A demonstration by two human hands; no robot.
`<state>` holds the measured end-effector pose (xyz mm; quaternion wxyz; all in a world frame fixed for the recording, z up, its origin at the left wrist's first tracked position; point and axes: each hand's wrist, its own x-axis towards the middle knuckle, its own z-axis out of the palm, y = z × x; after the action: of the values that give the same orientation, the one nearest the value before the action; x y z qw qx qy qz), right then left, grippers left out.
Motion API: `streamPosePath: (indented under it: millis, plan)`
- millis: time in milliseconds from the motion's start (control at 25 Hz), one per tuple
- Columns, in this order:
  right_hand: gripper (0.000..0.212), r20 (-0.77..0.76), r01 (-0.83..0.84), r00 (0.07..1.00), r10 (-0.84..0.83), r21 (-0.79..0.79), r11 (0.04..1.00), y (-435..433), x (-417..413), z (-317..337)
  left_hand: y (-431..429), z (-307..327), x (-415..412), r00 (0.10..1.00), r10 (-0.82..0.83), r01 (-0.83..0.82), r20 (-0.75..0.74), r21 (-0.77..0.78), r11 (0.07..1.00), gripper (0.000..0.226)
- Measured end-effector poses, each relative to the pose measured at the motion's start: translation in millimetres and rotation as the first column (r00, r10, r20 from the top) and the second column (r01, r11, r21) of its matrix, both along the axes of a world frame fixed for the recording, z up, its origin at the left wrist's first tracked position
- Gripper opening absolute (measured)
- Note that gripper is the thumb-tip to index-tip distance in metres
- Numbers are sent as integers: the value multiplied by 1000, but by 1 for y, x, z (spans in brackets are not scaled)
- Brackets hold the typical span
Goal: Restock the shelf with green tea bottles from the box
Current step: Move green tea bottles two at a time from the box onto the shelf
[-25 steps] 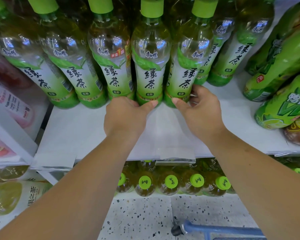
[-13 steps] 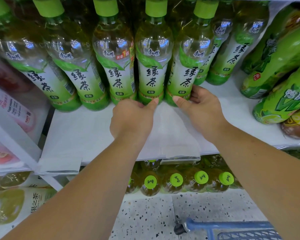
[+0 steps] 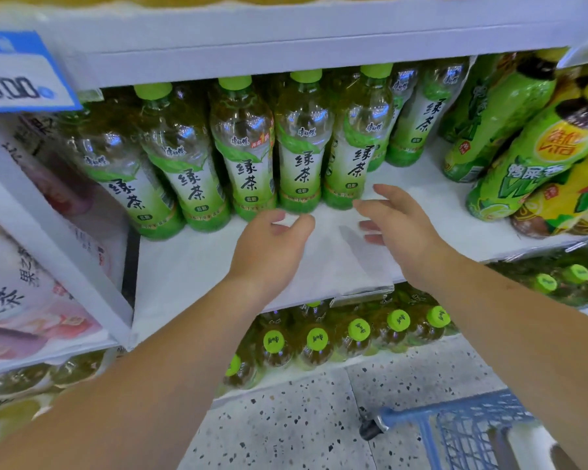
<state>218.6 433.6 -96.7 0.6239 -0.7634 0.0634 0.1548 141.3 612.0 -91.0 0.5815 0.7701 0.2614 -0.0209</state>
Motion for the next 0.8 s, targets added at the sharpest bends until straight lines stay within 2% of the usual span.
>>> streamPosePath:
  millis: [120,240,480,720,800]
  plan:
    - [54,-49,28,998,-24,74,997,-5,-40,4,-1,9,-33,999,-17,21,48,-71,997,52]
    - [64,-118,35,993,-27,69,997,-12,-81,7,-2,21,-69,997,-75,76,17,-137,988,66]
    - [85,-210,13,978,-12,6,1000,-40,-167,41,-2,56,-142,953,-299,297,-55,-32,954,90]
    - [78,-242,-1,970,-29,-121,993,-70,-245,92,-6,94,-197,906,-414,415,-91,-7,910,92]
    - [66,-250,32,967,-58,-106,994,-83,-272,106,-10,106,-212,875,-471,473,-107,-15,881,91]
